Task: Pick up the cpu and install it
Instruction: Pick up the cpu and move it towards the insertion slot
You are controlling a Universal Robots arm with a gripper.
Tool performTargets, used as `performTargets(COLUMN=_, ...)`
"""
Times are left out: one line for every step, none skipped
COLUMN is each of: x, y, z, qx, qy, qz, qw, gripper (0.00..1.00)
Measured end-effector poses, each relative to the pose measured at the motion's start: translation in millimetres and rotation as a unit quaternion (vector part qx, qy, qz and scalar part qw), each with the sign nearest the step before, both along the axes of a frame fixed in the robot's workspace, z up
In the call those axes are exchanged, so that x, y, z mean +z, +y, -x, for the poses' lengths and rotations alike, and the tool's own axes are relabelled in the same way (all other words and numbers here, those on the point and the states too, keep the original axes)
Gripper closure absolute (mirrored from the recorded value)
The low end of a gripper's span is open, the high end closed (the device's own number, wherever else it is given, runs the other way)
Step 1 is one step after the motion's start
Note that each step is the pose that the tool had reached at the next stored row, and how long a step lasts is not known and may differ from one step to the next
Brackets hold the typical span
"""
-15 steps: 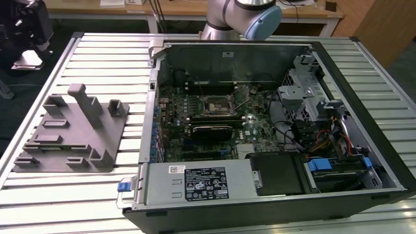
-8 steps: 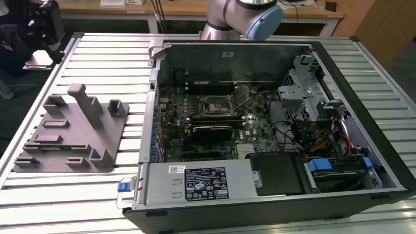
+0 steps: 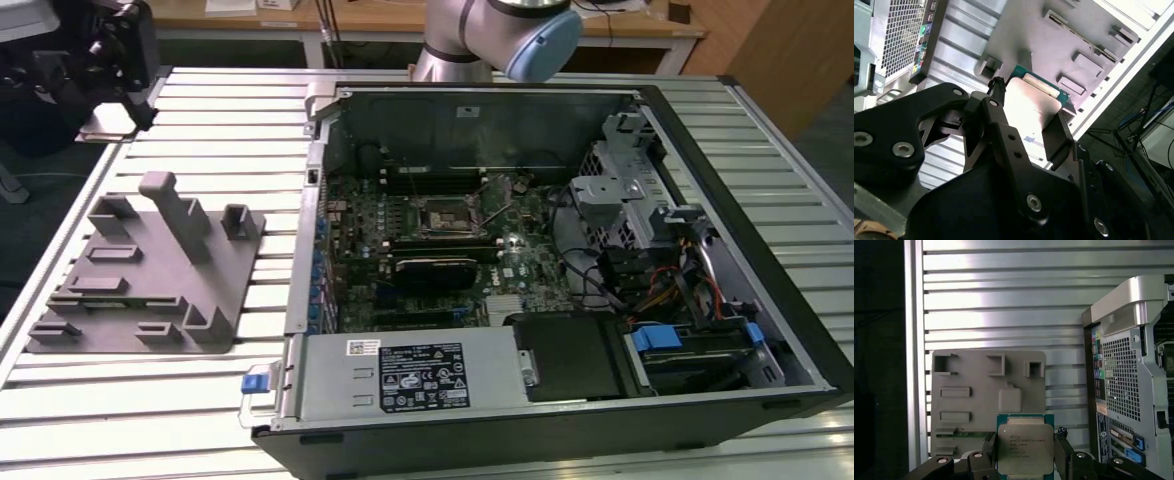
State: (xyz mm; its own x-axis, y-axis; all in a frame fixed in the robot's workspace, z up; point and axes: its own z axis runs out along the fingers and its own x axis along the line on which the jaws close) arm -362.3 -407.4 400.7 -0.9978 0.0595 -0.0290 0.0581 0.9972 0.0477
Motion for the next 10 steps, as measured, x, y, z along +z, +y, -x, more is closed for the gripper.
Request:
performTargets(x=0.0, y=0.0, z=-2.6, qx=0.0, qy=0.0, qz=0.0, qw=1.0, gripper=0.46)
performTargets(x=0.0, y=0.1, z=-5.5, qx=0.0, qy=0.0, qz=0.0, qw=1.0, gripper=0.46)
performTargets(x=0.0, y=0.1, z=-8.2, qx=0.0, qy=0.0, qz=0.0, qw=1.0, gripper=0.46)
performTargets(x=0.1, y=0.1, z=-10.9, qx=0.0, qy=0.0001, qz=0.0, qw=1.0, gripper=0.46)
performTargets(x=0.1, y=0.2, z=-13.5, qx=0.0, qy=0.0, qz=0.0, qw=1.0, gripper=0.46)
performTargets(x=0.0, y=0.2, z=-16.1, qx=0.0, qy=0.0, qz=0.0, qw=1.0, gripper=0.46)
performTargets(x=0.0, y=0.2, z=-18.8, qx=0.0, qy=0.0, qz=0.0, qw=1.0, gripper=0.46)
performTargets(x=0.0, y=0.3, z=-21.4, qx=0.0, qy=0.0, qz=0.0, qw=1.0, gripper=0.46)
performTargets(x=0.0, y=0.3, z=-24.2, qx=0.0, qy=0.0, qz=0.0, qw=1.0, gripper=0.46)
performTargets(x=0.0, y=0.3, z=-26.7, qx=0.0, qy=0.0, qz=0.0, qw=1.0, gripper=0.46)
